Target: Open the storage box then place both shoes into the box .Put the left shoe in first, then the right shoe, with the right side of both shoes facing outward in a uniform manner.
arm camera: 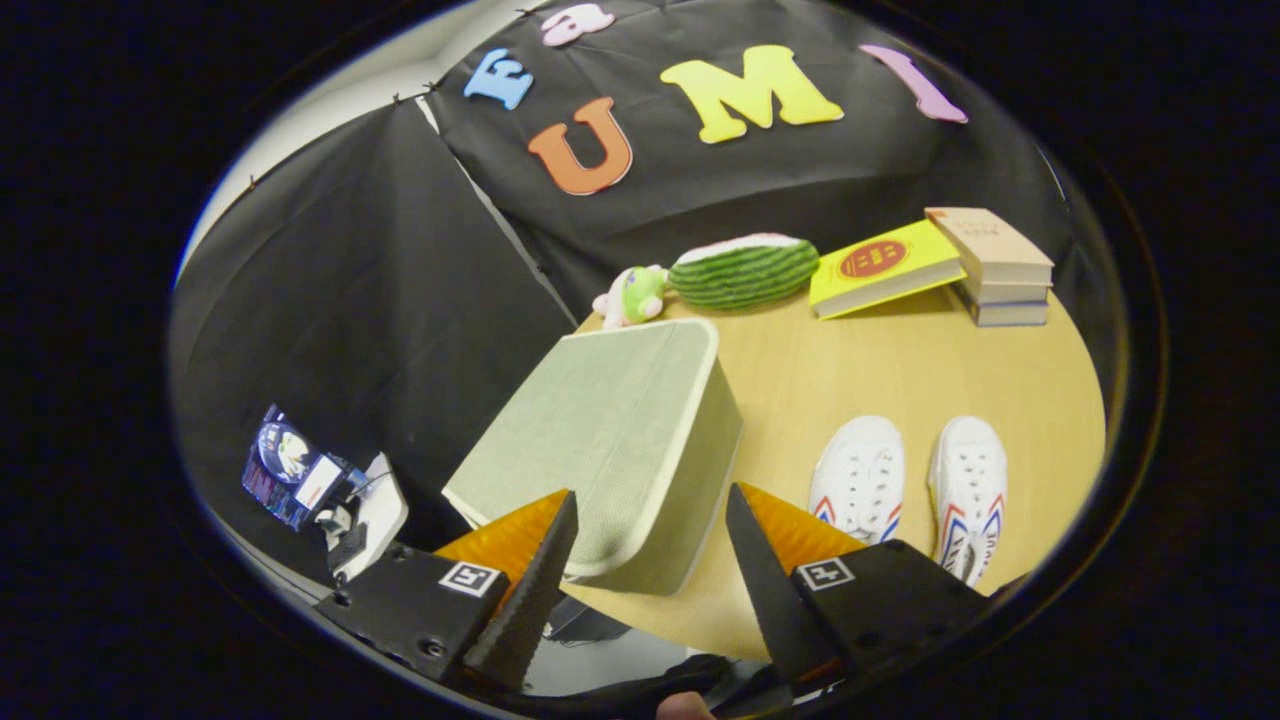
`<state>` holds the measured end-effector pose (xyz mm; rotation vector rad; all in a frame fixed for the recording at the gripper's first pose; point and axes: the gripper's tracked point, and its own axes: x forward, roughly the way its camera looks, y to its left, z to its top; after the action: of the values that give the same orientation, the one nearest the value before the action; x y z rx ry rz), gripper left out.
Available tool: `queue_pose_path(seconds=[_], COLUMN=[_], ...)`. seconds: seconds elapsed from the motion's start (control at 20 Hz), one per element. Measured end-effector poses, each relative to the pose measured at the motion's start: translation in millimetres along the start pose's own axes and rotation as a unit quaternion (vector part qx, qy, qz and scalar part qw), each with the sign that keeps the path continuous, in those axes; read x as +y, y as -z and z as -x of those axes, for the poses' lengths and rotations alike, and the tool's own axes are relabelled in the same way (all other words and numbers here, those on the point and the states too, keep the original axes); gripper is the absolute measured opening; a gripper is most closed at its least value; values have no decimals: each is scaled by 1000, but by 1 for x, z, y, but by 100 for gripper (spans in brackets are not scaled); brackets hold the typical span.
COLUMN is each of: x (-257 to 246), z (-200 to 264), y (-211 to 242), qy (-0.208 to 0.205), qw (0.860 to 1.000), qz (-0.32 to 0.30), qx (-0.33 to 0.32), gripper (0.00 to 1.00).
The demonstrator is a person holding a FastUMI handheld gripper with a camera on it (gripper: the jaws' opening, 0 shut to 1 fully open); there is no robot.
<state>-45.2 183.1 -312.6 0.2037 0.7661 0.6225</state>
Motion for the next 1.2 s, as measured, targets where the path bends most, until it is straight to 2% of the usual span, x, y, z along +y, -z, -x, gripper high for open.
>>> queue_pose_path(seconds=[0.2,0.3,0.45,0.5,0.55,0.6,0.8,1.2], x=[10,11,13,14,14,15,30,118], z=[-21,-26,-25,-22,-21,-17,-1,14], y=[15,17,15,10,5,3,-21,-80], qy=[-28,-40,-56,-61,-62,-61,-72,-102], qw=[997,994,986,984,984,985,986,991], qz=[-63,-98,-148,-159,-164,-159,-148,-80], qx=[33,39,46,42,37,38,16,-17], gripper=[79,64,35,31,14,7,6,6])
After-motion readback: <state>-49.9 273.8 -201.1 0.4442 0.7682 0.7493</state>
